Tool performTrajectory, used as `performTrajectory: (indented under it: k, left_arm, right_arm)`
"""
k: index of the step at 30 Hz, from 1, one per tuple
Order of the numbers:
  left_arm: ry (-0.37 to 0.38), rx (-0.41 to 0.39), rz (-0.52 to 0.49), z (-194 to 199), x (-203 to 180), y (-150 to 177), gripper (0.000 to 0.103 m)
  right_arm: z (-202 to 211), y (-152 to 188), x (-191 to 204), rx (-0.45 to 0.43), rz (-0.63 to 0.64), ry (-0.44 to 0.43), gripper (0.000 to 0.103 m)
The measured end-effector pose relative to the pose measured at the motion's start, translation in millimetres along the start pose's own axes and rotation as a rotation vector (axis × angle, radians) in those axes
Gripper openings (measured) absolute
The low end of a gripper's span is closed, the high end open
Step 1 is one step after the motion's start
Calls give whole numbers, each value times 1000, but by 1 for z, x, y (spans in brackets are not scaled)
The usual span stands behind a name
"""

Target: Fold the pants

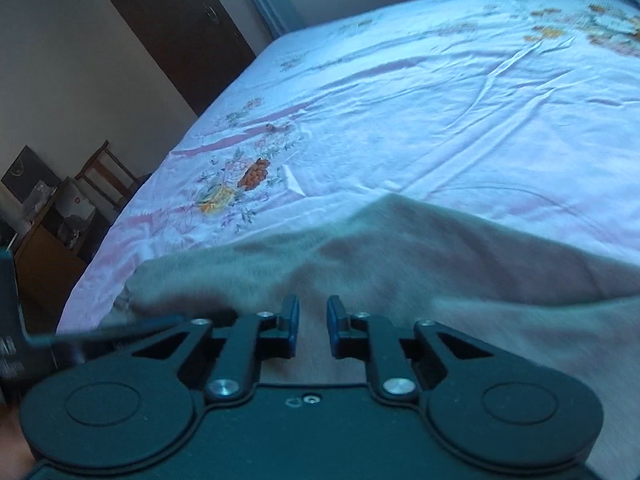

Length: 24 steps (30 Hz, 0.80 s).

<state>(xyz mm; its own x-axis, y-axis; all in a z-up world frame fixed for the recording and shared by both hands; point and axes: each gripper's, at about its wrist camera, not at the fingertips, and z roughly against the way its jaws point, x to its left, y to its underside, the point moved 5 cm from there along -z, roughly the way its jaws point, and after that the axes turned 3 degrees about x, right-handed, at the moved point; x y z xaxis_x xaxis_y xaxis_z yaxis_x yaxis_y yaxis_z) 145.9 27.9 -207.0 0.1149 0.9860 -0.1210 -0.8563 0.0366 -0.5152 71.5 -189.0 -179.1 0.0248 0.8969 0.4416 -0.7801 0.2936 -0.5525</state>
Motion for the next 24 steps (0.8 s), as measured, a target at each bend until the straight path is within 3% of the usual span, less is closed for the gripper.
performTrajectory:
  k: [3, 5, 7, 12, 13, 15, 17, 19, 24]
  left_arm:
    - [-31, -6, 46, -9, 25, -3, 53]
    - [-25, 3, 95, -12, 43, -4, 30]
    - [-33, 3, 117, -11, 55, -4, 16]
    - [-23, -24, 128, 8, 57, -2, 15]
    - [-19, -38, 122, 16, 55, -1, 16]
    - [4, -67, 121, 34, 55, 2, 23]
    - [-1, -88, 148, 52, 62, 9, 58]
    - [-16, -119, 172, 70, 71, 19, 74]
    - [-58, -83, 231, 82, 98, 51, 75]
  right_arm:
    - [-21, -11, 5, 26, 16, 9, 4]
    - [-33, -17, 4, 37, 20, 35, 4]
    - [-43, -23, -7, 45, 9, 99, 4]
    - [-40, -31, -30, 4, -45, 187, 0]
    - [-35, -32, -29, -10, -29, 192, 5]
    - [-20, -30, -24, -26, -21, 151, 5]
    - [-1, -25, -20, -42, -20, 111, 8]
    - [18, -15, -17, -48, 2, 87, 9]
    - [46, 22, -23, -12, 21, 100, 9]
